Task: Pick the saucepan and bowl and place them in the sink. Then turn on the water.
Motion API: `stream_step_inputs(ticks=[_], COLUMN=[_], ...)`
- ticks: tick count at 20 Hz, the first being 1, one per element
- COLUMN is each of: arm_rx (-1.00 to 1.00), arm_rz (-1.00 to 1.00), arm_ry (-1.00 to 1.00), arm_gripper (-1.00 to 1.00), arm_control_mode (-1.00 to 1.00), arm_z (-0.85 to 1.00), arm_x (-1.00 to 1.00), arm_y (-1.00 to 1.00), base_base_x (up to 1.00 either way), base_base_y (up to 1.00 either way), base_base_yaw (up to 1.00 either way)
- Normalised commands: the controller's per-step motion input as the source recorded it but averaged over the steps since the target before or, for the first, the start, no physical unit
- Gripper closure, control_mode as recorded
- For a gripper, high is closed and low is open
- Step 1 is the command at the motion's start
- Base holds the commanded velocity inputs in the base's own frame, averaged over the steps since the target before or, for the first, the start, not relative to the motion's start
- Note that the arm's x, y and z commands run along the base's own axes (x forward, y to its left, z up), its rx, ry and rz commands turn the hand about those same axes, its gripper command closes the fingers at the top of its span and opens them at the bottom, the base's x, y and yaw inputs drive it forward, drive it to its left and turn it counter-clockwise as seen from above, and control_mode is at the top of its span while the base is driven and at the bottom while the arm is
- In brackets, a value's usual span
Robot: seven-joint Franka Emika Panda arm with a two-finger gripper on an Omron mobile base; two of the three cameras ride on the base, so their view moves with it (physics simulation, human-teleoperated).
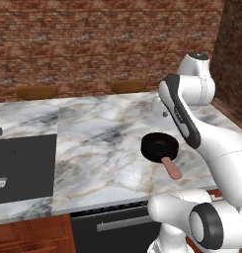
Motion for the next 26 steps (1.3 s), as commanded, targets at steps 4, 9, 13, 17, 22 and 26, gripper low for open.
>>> stream_step_inputs(ticks=[4,9,13,17,22,26], arm_rx=[0.00,0.00,0.00,0.00,0.00,0.00], arm_rz=[0.00,0.00,0.00,0.00,0.00,0.00], arm_ry=[0.00,0.00,0.03,0.11,0.15,0.16], arm_gripper=[-1.00,-1.00,-1.00,-1.00,-1.00,-1.00], arm_control_mode=[-1.00,-1.00,-1.00,-1.00,-1.00,-1.00], arm_z=[-0.05,-0.38,-0.63,-0.55,-0.58,-0.54], arm_x=[0.00,0.00,0.00,0.00,0.00,0.00], arm_y=[0.00,-0.02,-0.24,-0.31,-0.24,-0.10], base_base_x=[0.00,0.00,0.00,0.00,0.00,0.00], base_base_y=[0.00,0.00,0.00,0.00,0.00,0.00], base_base_yaw=[0.00,0.00,0.00,0.00,0.00,0.00])
